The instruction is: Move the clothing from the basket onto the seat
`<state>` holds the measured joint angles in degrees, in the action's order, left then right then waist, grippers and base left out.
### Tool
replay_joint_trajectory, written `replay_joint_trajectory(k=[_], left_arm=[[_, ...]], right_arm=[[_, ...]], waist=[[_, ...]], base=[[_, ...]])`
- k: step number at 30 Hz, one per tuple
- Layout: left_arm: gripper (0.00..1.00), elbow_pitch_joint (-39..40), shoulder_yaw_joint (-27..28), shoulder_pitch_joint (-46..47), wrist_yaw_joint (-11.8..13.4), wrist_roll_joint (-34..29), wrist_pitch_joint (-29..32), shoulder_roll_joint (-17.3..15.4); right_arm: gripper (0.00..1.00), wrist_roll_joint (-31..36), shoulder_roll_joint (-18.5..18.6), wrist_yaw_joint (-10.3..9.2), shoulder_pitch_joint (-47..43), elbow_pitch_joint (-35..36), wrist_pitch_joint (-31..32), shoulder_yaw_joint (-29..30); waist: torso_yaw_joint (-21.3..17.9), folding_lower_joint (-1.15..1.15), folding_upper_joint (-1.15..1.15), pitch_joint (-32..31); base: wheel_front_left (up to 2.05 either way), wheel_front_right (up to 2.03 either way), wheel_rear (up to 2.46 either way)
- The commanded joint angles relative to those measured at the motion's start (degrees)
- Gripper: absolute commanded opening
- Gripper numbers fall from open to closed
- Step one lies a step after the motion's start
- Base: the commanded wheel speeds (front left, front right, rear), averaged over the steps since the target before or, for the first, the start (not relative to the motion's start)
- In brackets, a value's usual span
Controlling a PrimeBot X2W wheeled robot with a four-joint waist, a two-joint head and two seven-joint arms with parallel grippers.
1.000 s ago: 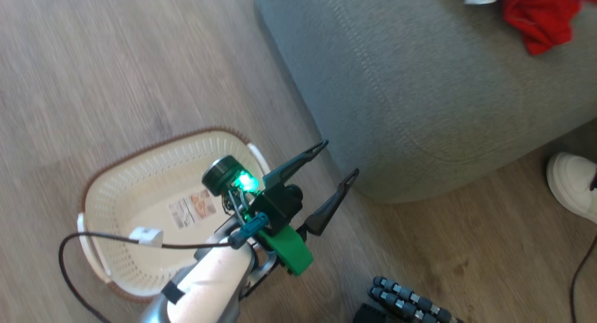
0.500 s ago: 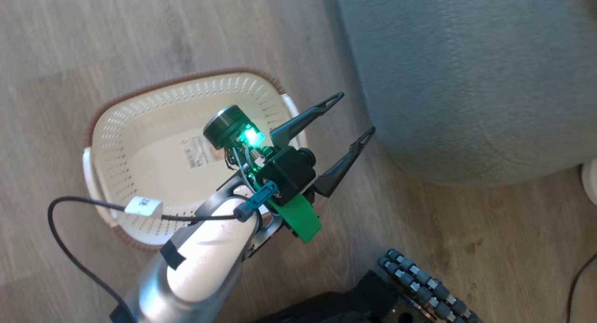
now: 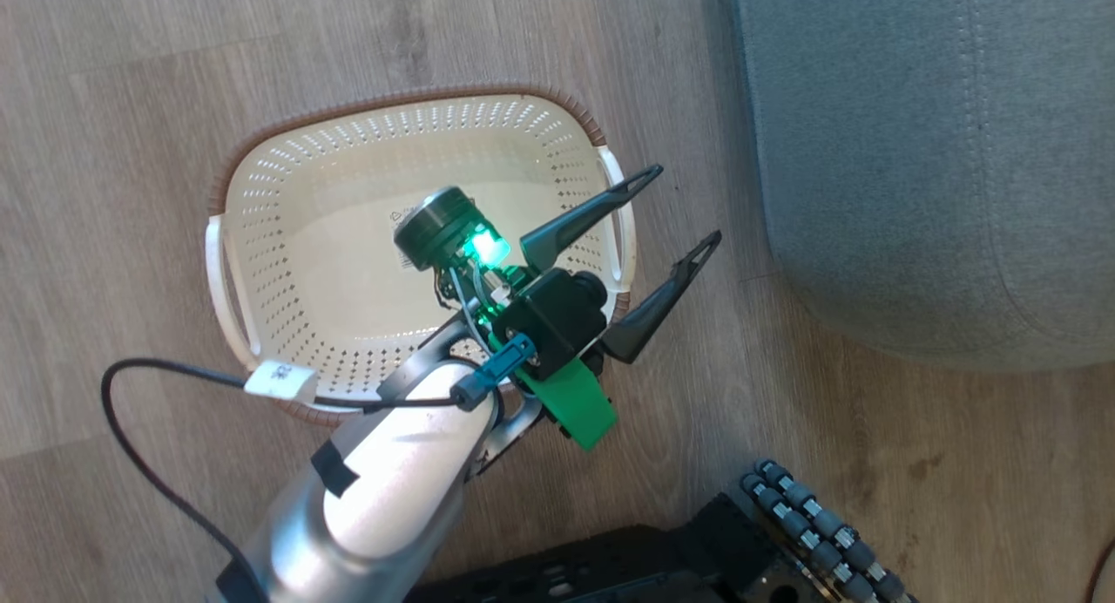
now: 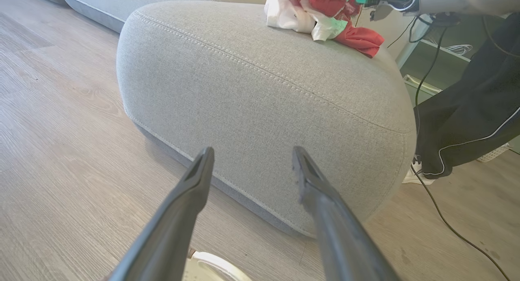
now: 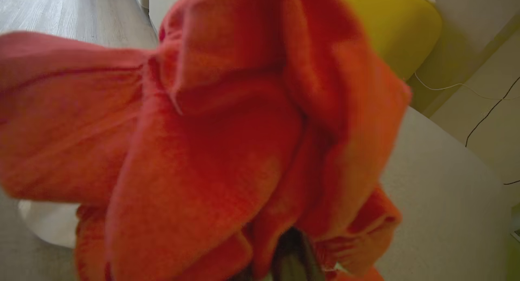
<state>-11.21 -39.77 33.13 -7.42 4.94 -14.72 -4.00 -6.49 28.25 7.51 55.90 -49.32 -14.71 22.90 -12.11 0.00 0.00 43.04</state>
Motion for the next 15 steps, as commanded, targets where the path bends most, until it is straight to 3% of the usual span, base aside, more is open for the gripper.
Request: replay_joint_trajectory(k=[1,6,7,8,15], left_arm=[[1.0,2.05,0.71,0.01,-0.07,-0.64,-0.28,0.66],[1.0,1.84,1.1,0.04,-0.07,-0.69,-0.28,0.82],[1.0,1.78,1.18,0.02,-0.07,-0.7,-0.28,0.85],[1.0,1.7,1.24,0.0,-0.07,-0.73,-0.28,0.88],[1.0,1.37,1.39,-0.84,-0.07,-0.12,-0.28,1.01]], right_arm=[[0.0,0.3,1.59,-0.02,0.92,0.41,-0.29,-0.59],[0.0,-0.34,1.52,-0.02,2.19,-3.67,-0.29,-2.96],[0.27,-0.29,1.8,-0.02,2.41,-3.64,-0.29,-3.03],[0.98,-0.35,1.84,-0.02,2.53,-3.4,-0.29,-2.77],[1.0,-0.27,0.38,-0.02,0.95,-1.37,-0.29,-4.83]], waist=[[0.04,0.0,0.0,0.01],[-0.15,0.0,0.0,-0.38],[-0.26,0.0,0.0,-0.53],[-0.41,0.0,0.0,-0.78],[-1.6,0.0,0.0,-4.18]], base=[[0.0,0.0,0.0],[0.0,0.0,0.0],[0.0,0.0,0.0],[0.0,0.0,0.0],[0.0,0.0,0.0]])
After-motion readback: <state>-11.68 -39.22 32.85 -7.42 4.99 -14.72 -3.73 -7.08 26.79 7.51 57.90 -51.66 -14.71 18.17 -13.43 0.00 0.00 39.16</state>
